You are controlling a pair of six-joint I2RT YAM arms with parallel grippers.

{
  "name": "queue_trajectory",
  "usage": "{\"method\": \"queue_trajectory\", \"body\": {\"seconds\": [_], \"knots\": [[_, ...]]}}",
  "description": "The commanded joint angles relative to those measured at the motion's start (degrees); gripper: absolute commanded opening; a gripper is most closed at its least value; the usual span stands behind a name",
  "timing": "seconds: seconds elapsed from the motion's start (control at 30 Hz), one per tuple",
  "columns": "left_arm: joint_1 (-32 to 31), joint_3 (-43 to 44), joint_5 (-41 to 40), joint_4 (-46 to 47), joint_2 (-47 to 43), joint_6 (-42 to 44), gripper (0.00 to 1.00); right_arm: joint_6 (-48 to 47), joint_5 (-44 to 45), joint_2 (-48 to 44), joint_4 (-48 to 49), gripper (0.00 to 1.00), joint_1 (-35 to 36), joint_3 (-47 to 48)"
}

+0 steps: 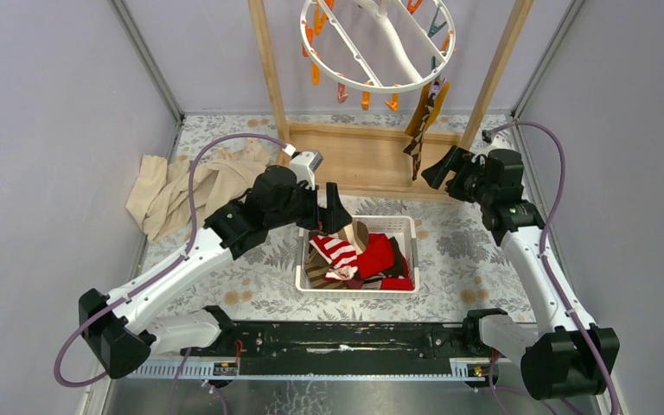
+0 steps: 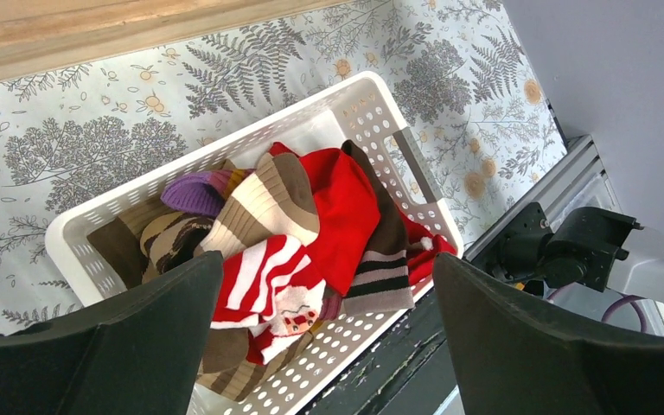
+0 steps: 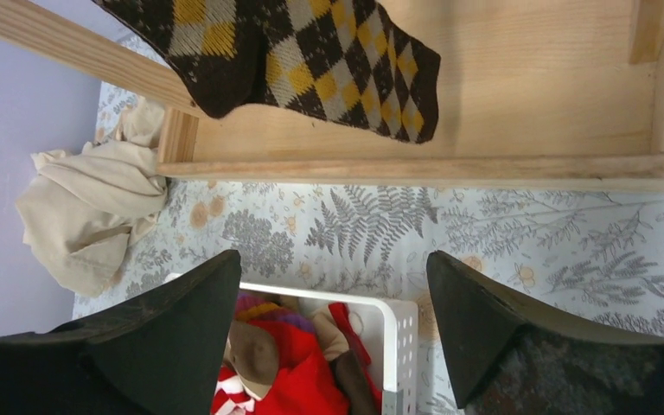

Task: Remove the socks clipped to the hanger
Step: Place the sock in the bin, then remove the sock from the hanger.

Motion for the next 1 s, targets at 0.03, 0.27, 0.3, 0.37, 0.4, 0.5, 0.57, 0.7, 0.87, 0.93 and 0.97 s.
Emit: {"method": "queue_trajectory", "body": {"seconds": [0.03,0.27,0.3,0.37,0.4,0.5,0.57,0.7,0.87,0.93,0.97], "knots": [[0.4,-0.1,0.8,4.8,1.1,1.5,0.99,2.1,-1.4,1.1,11.1,0.82,-0.3,-0.9],[0.5,-0.1,2.7,5.8,2.2,1.5,0.98,0.0,2.0,7.3,19.0,0.71,-0.3,-1.0],[0.6,-0.1,2.7,5.7,2.2,1.5,0.99,-0.7,2.8,8.0,19.5,0.7,-0.3,-1.0],[0.5,-0.1,2.6,5.7,2.1,1.5,0.99,-2.0,3.6,9.2,21.0,0.69,-0.2,-1.1],[0.6,-0.1,2.5,5.8,2.0,1.5,0.99,-2.8,4.3,9.8,21.4,0.69,-0.1,-1.1],[0.6,-0.4,2.6,5.8,1.9,1.2,0.99,-5.1,6.6,10.7,21.7,0.69,0.7,-1.5],[0.6,-0.5,2.6,5.9,1.9,1.1,0.99,-6.6,8.2,10.3,22.6,0.69,2.5,-2.8],[0.7,-1.0,2.8,6.4,2.0,0.7,0.99,-12.4,16.4,10.0,23.3,0.71,10.2,-3.7],[0.6,-1.2,3.0,6.5,1.9,0.5,0.99,-14.8,24.6,10.1,24.2,0.76,16.0,-2.6],[0.6,-1.6,2.7,6.4,1.5,0.5,0.99,-15.0,27.1,10.3,24.2,0.78,17.2,-1.5],[0.7,-1.8,2.7,6.4,1.3,0.5,0.99,-15.0,28.4,10.5,24.4,0.79,17.6,-0.9]]}}
